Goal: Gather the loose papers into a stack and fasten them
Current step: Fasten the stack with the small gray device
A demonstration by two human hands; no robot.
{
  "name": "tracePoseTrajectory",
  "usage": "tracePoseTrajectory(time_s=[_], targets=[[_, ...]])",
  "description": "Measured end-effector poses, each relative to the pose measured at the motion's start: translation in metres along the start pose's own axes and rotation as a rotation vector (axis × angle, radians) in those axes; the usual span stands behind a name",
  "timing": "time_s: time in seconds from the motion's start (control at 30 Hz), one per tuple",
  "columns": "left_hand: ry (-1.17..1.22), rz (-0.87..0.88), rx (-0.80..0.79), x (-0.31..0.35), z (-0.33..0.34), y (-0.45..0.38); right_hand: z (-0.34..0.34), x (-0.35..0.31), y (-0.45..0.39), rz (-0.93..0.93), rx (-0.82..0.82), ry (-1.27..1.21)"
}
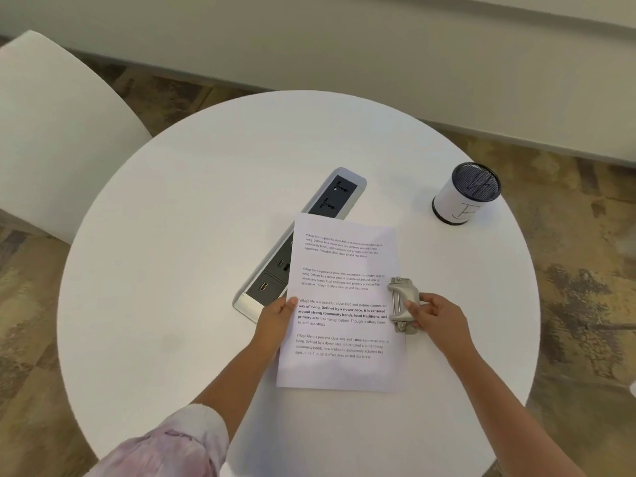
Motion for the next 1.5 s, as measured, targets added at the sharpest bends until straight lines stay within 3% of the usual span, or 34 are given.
tracePoseTrajectory(time_s=[0.2, 0.6, 1.03, 1.5], targets=[[0.056, -0.046, -0.016, -0.003, -0.008, 0.002, -0.013, 0.0, -0.01, -0.046, 0.041, -0.036], [0.092, -0.035, 0.045, -0.012, -0.034, 0.003, -0.078, 0.035, -0.065, 0.088, 0.396, -0.246], [0.075, -0.019, 0.04, -0.009, -0.037, -0.003, -0.086, 0.033, -0.107, 0.087, 0.411, -0.213], [0.116, -0.029, 0.042, -0.011, -0.035, -0.002, -0.083, 0.026, -0.114, 0.031, 0.405, -0.011]])
Point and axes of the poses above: each hand's wrist, its own y-axis away from the middle knuckle, its own z-axis out of the palm, x = y × z, the point moved 2 cm from there along -y, towards the middle knuckle, and after that the axes turned 9 degrees about x, right-handed, at the moved point
